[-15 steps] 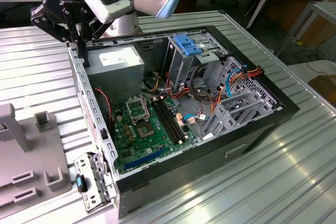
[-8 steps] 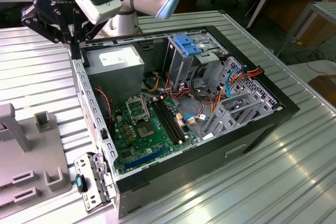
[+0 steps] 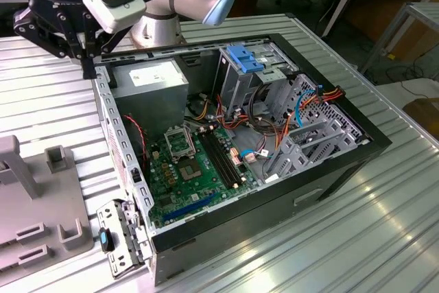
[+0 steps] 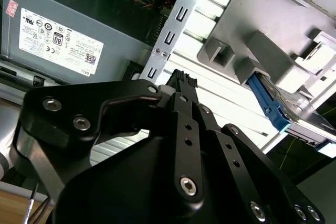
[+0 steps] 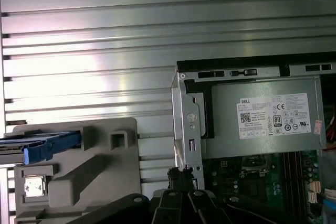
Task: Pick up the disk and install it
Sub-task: 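Reach for the disk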
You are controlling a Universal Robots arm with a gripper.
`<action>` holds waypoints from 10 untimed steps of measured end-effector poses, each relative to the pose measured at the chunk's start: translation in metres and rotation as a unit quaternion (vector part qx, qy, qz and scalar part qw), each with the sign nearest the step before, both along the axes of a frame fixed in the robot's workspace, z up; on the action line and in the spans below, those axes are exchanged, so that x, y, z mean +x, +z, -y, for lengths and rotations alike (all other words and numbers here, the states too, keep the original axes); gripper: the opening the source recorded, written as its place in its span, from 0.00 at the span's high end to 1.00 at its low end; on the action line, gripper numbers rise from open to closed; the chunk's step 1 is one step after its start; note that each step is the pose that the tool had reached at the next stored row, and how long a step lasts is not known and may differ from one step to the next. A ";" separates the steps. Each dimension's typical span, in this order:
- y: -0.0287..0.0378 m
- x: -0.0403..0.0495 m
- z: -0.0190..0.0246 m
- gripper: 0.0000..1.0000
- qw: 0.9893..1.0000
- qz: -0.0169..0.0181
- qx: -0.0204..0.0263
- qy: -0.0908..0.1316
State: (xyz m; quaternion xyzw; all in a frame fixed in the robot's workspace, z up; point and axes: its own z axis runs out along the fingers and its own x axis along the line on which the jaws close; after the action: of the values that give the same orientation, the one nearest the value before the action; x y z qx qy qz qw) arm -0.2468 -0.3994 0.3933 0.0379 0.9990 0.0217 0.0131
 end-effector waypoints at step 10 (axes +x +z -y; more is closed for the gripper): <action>0.0001 -0.0169 0.0000 0.89 1.000 0.000 0.000 0.000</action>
State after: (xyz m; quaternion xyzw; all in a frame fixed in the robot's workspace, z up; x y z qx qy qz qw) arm -0.2637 -0.3994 0.3933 0.0379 0.9990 0.0217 0.0130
